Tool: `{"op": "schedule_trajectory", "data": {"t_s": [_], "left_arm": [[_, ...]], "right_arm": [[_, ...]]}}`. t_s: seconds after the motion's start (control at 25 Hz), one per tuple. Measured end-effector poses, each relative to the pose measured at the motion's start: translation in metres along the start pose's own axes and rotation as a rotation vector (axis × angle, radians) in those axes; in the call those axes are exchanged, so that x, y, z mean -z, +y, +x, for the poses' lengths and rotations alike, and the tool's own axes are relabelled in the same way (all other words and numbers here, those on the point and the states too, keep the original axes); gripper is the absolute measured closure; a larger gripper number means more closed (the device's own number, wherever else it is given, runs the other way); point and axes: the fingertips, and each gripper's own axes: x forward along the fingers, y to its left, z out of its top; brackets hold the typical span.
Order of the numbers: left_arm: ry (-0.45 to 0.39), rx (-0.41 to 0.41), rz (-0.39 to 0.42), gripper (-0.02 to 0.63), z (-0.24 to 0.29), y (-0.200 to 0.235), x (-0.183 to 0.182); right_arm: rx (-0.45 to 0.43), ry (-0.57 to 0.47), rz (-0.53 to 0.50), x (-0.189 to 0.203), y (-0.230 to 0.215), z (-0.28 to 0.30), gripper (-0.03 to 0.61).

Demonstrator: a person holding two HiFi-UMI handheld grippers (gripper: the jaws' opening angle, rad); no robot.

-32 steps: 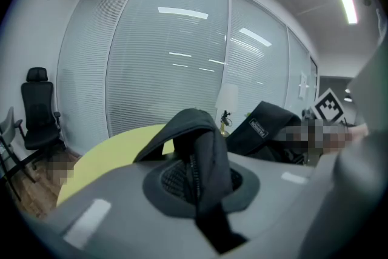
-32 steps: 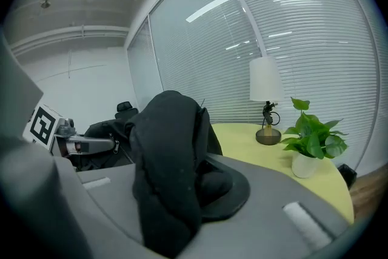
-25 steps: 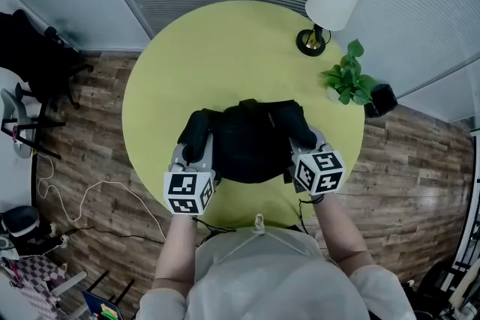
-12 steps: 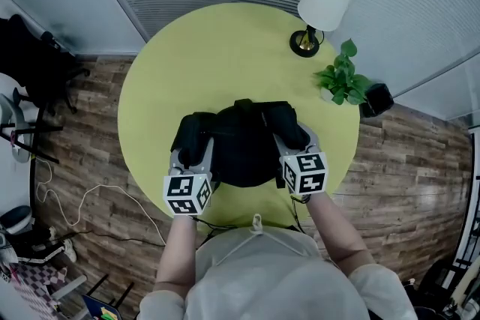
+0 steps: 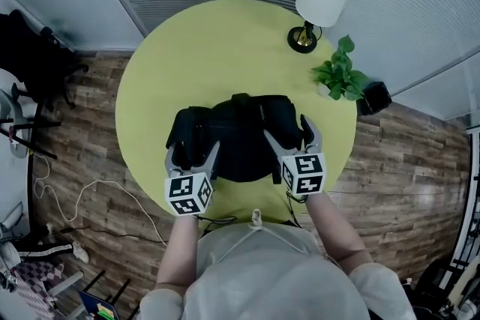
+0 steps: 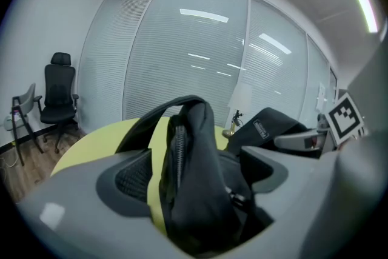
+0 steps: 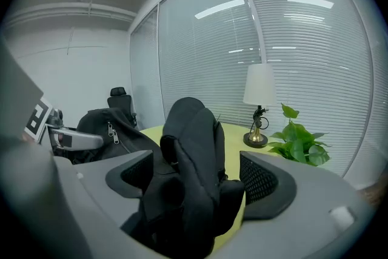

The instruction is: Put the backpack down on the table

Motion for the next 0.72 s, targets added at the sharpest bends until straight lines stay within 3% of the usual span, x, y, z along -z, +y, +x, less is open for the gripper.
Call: {"op": "schedule_trajectory", "data": {"t_s": [0.28,0.52,0.6,0.64,0.72], "left_arm": [[-0.015,-0.032,0.018,0.170,-0.022,-0.008,-0.001],[-0.094,-0.058,0.054,0.190,-0.056,-0.022,-0.015],[-0.122,-0.059,0.073,0.270,-0.069,-0.030,-0.021],[-0.135,-0.058,0.082,0.336,-0.074,-0.034,-0.024],[-0.166,-0.059,0.086,0.411,-0.084,-0.042,-0.029]], "right_arm": [[-0.005,-0.016,-0.012,-0.001,0.003,-0.021,0.141],[0.027,-0.065,-0.056,-0.010,0.009,-0.055,0.158],[0.051,-0.079,-0.067,-0.012,0.010,-0.069,0.198],[0.056,-0.075,-0.065,-0.012,0.010,-0.074,0.263],[0.056,-0.062,-0.049,-0.008,0.010,-0.084,0.317]]}}
